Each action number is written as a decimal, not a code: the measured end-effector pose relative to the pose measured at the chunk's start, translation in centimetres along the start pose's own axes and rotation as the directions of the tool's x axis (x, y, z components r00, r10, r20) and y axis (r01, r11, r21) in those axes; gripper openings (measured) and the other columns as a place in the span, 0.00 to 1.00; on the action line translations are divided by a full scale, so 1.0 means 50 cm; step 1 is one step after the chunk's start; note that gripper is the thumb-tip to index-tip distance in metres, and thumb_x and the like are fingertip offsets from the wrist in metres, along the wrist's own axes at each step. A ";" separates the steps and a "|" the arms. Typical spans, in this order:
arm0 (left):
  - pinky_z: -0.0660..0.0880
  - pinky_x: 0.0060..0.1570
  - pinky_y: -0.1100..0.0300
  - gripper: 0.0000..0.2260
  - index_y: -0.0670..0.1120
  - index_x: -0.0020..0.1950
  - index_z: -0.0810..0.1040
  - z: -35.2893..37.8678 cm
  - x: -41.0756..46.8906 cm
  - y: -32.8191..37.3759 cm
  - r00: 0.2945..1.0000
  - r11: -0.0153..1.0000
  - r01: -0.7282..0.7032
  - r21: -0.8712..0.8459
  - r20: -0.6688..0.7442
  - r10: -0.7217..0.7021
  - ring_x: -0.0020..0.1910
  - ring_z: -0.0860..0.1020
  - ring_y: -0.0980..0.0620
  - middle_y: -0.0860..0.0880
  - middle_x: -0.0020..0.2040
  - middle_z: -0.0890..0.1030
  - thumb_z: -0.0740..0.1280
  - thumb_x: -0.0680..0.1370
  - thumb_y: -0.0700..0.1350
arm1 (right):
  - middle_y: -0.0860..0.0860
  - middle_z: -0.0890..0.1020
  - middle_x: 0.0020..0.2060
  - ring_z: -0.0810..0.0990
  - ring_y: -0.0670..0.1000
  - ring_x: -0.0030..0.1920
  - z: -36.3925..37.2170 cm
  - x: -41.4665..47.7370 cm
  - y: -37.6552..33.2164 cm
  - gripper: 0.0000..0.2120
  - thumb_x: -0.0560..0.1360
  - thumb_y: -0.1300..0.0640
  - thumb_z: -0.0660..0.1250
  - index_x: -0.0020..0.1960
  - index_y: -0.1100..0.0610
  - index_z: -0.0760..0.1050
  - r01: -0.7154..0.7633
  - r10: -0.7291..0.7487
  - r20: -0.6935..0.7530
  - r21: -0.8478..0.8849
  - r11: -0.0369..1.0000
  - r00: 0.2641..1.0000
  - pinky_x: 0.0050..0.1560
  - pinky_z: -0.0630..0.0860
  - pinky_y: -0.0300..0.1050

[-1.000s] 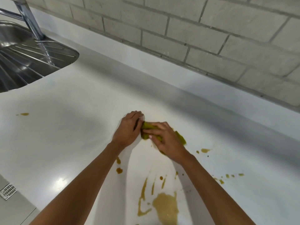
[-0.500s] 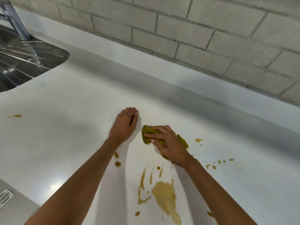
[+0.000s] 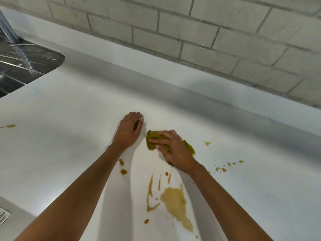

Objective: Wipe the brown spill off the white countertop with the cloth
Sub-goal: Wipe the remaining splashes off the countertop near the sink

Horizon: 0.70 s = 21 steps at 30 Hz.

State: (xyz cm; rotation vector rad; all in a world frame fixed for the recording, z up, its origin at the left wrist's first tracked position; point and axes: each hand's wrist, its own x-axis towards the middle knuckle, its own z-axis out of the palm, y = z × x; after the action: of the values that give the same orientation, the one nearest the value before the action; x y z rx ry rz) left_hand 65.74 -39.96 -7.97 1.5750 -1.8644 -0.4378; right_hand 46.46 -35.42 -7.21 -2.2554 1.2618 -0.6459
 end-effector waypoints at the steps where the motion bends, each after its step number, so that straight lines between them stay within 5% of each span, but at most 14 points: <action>1: 0.68 0.61 0.56 0.12 0.38 0.61 0.75 -0.005 0.000 0.002 1.000 0.999 0.015 -0.035 0.006 -0.014 0.58 0.75 0.43 0.41 0.58 0.78 0.59 0.80 0.40 | 0.45 0.76 0.63 0.70 0.47 0.57 0.007 -0.023 -0.012 0.13 0.77 0.57 0.64 0.60 0.48 0.78 0.044 -0.044 0.040 0.011 0.999 0.998 0.62 0.66 0.43; 5: 0.65 0.60 0.63 0.13 0.39 0.62 0.76 -0.043 -0.022 -0.002 0.998 0.996 0.045 -0.074 -0.034 -0.048 0.61 0.75 0.45 0.42 0.61 0.78 0.59 0.80 0.40 | 0.43 0.76 0.62 0.71 0.46 0.60 -0.024 -0.088 0.011 0.12 0.76 0.55 0.65 0.58 0.46 0.78 0.094 -0.100 0.101 0.064 0.994 0.990 0.64 0.66 0.41; 11: 0.72 0.61 0.52 0.12 0.38 0.61 0.76 -0.111 -0.145 -0.052 0.988 0.996 0.078 0.051 -0.135 -0.071 0.58 0.77 0.43 0.41 0.58 0.79 0.60 0.79 0.37 | 0.44 0.76 0.59 0.68 0.46 0.55 0.001 0.024 -0.009 0.12 0.76 0.60 0.65 0.58 0.51 0.79 -0.009 0.011 -0.039 0.039 0.999 0.999 0.62 0.69 0.48; 16: 0.70 0.63 0.45 0.14 0.39 0.63 0.74 -0.135 -0.227 -0.074 0.969 0.971 0.188 0.145 -0.191 -0.159 0.63 0.74 0.43 0.42 0.62 0.78 0.60 0.79 0.38 | 0.45 0.76 0.62 0.70 0.48 0.57 0.093 0.024 -0.111 0.13 0.77 0.57 0.64 0.59 0.49 0.78 0.172 -0.181 0.125 0.075 0.982 0.976 0.60 0.63 0.38; 21: 0.70 0.58 0.57 0.13 0.41 0.59 0.77 -0.144 -0.290 -0.055 0.944 0.955 0.226 0.194 -0.286 -0.166 0.57 0.76 0.45 0.44 0.57 0.80 0.59 0.78 0.41 | 0.40 0.74 0.62 0.68 0.43 0.58 0.063 -0.047 -0.078 0.12 0.76 0.57 0.66 0.57 0.47 0.79 0.295 -0.337 0.291 0.179 0.939 0.895 0.65 0.63 0.41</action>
State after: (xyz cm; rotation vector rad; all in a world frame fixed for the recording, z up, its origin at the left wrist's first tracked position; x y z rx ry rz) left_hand 73.55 -25.50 -8.20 1.8800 -1.6002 -0.0918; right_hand 49.77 -31.03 -7.69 -2.3570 0.6836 -0.4337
